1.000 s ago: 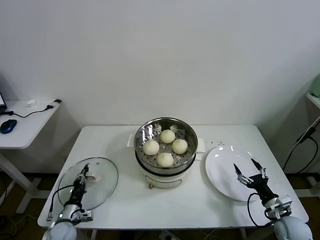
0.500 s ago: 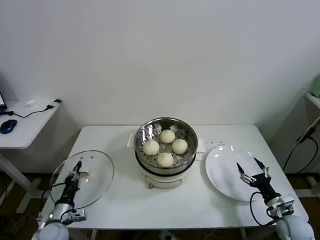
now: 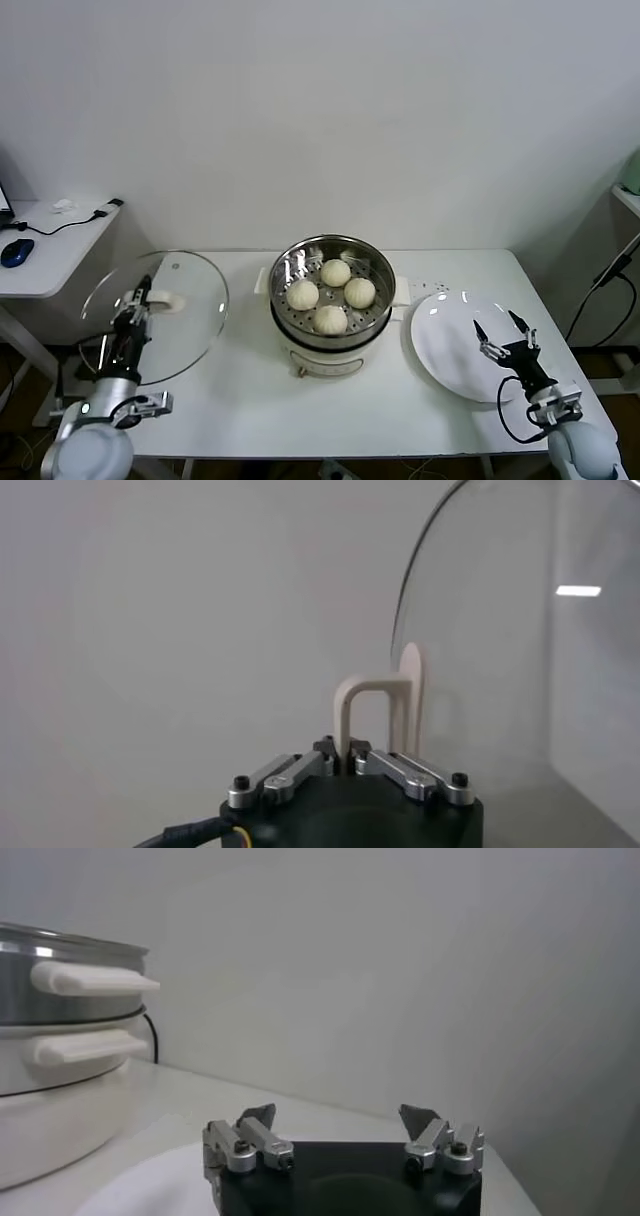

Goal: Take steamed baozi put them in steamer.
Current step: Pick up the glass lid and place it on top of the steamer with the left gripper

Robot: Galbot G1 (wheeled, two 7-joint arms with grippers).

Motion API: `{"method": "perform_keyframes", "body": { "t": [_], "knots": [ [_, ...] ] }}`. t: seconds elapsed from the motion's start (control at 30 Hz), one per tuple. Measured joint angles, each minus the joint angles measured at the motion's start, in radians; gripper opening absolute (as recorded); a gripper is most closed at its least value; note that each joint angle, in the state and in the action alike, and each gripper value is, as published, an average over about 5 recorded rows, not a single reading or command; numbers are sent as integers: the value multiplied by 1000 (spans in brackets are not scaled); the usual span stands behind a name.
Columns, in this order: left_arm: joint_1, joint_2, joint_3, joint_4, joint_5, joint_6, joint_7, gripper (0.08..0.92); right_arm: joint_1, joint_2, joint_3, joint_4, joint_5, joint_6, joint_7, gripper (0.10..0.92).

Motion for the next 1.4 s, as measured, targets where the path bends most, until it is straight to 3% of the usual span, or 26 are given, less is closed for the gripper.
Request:
{"method": "perform_keyframes", "body": {
  "t": [0.23,0.47,0.8,1.13,1.4],
  "knots": [
    [-126,102,186,-87,-2,232,134,151,39,11,-22,-27,-16,0,14,823],
    [-316,112,410,-111,57,402,310,151,67,18,-29,-49,-29,1,25,823],
    [-486,-39,651,-11,219,516,424,151,74,25,-13,-69,-35,15,28,823],
    [-566,-206,777,152,307,547,420,151,64,26,14,-85,-37,29,24,823],
    [-587,-298,820,252,333,546,406,151,61,26,26,-94,-37,37,22,823]
  ]
}}
